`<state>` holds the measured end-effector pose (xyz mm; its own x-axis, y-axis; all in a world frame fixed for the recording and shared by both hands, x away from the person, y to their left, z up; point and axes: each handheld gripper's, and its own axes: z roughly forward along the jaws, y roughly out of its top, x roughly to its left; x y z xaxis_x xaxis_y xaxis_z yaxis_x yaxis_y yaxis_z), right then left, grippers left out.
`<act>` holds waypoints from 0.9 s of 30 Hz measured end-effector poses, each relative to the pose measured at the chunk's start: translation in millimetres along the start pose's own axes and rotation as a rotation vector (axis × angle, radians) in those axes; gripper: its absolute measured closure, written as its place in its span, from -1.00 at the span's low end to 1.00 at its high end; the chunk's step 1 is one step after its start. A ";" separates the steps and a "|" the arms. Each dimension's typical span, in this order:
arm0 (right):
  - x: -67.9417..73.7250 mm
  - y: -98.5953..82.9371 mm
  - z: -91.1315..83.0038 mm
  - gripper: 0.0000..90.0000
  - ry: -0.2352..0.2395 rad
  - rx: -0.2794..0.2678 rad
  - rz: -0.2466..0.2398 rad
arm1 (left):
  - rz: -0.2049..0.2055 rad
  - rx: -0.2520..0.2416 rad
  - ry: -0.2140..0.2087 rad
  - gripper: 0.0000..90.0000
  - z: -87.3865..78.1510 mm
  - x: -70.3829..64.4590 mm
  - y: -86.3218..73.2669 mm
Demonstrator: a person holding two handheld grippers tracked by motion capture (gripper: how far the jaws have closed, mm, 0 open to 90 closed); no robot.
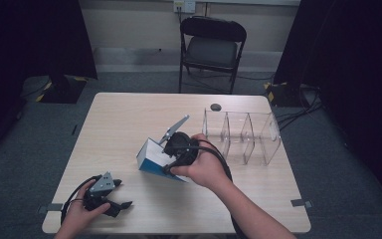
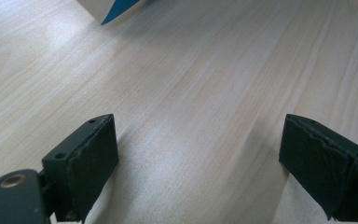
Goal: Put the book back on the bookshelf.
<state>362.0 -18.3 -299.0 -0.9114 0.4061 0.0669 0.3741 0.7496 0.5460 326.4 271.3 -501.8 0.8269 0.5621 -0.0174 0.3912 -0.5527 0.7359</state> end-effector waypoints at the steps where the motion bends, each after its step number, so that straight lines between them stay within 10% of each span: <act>1: 0.3 1.1 -2.2 0.37 0.001 0.005 0.006 | 0.001 0.000 0.000 -0.75 0.0 0.1 0.0; 27: 3.8 10.2 -6.6 0.36 0.004 0.056 -0.022 | 0.009 0.009 0.004 -0.76 -0.6 1.4 0.6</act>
<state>361.3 -12.6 -287.7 -0.9202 0.3871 0.0587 0.3629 0.7867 0.4994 327.6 272.1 -500.9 0.8286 0.5598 -0.0080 0.3874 -0.5630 0.7300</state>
